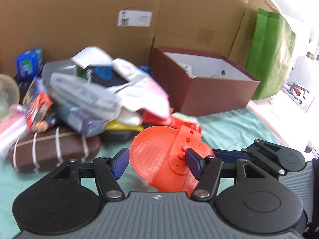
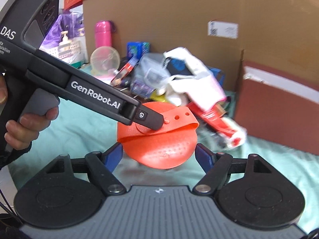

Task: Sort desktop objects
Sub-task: 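Carry the orange brush over the shoebox and open the left gripper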

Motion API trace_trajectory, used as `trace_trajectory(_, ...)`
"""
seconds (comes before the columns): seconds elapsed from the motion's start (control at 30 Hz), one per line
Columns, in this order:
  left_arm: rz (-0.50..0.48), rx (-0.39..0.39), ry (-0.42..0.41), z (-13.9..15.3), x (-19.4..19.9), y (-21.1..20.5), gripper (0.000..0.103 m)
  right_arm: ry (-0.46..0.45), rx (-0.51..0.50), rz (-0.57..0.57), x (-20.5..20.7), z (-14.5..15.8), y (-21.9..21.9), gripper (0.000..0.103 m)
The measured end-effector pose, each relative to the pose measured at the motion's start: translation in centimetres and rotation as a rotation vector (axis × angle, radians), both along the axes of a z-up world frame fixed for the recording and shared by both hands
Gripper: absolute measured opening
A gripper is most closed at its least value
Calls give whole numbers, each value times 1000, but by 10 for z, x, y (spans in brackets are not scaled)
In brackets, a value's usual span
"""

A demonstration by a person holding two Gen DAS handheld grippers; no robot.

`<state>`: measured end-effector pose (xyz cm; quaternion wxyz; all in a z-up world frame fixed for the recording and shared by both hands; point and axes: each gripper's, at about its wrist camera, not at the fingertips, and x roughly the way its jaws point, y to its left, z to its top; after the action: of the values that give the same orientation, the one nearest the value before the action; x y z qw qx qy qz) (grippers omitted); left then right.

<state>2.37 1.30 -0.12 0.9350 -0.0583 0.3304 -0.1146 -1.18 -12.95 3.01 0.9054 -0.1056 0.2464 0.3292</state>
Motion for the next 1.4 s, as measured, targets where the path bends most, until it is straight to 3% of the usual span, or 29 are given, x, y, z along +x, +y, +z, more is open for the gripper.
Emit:
trace_trajectory(0.3, -59, 0, -128, 49, 30, -35, 65, -152, 5, -71, 17, 41, -34, 77)
trace_trajectory(0.47, -81, -12, -152, 68, 60, -52, 65, -200, 15, -115, 39, 57, -51, 77)
trace_trajectory(0.77, -108, -2, -163, 81, 116, -81, 65, -188, 55, -178, 93, 69, -79, 77)
trace_trajectory(1.13, -135, -29, -94, 66, 188, -108, 65, -134, 54, -240, 157, 57, -107, 77)
trace_trajectory(1.4, -136, -2, -40, 50, 231, -130, 65, -46, 85, -273, 196, 47, -128, 77)
